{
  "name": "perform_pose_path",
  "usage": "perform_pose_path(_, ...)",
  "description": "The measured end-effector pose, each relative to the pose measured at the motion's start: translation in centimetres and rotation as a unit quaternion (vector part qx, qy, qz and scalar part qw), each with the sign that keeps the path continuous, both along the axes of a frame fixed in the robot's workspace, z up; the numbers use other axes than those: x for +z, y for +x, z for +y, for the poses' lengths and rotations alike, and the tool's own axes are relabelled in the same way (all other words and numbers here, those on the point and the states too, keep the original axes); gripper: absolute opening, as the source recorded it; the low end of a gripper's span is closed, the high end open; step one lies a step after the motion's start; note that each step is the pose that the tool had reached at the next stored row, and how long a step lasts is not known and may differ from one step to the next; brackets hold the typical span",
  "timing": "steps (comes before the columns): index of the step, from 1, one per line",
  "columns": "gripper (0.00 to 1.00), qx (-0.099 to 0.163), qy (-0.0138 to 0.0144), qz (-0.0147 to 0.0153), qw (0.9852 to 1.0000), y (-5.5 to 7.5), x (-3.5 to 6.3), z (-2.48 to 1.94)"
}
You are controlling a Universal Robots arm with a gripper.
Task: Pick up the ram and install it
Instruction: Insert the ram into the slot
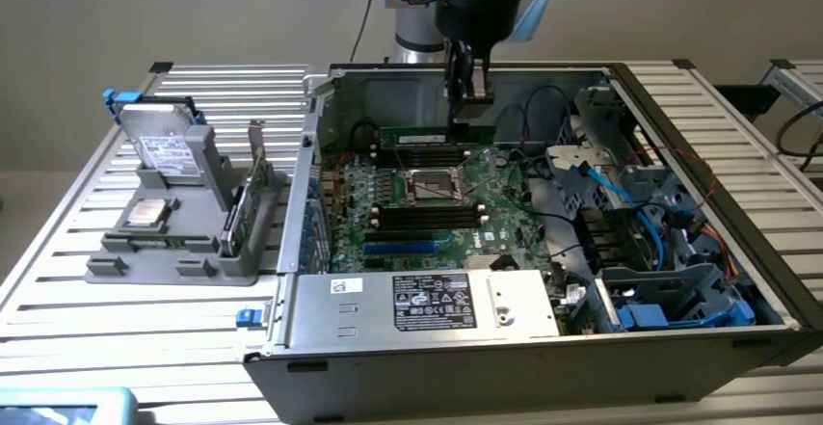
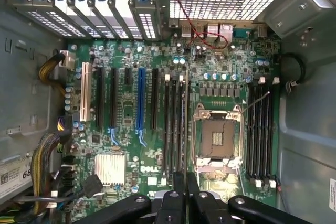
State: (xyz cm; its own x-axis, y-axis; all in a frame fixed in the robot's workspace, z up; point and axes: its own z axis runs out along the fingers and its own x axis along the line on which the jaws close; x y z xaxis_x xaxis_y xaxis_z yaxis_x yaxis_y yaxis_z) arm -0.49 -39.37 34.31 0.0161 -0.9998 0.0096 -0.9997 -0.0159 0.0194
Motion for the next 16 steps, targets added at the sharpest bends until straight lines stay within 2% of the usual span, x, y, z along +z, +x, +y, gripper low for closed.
perform_pose_path(7, 0.13, 0.000, -0.0005, 0.0000, 1.0000, 0.00, -0.32, 0.00)
perform_pose_path(8, 0.13, 0.000, -0.0017, -0.0001, 1.0000, 0.00, -0.37, 0.00)
perform_pose_path(13, 0.13, 0.000, -0.0205, -0.0013, 0.9998, -0.01, -0.64, 0.06)
perform_pose_path(14, 0.13, 0.000, -0.0228, -0.0013, 0.9997, -0.01, -0.73, 0.13)
perform_pose_path(16, 0.13, 0.000, -0.0238, -0.0013, 0.9997, 0.00, -1.06, 0.15)
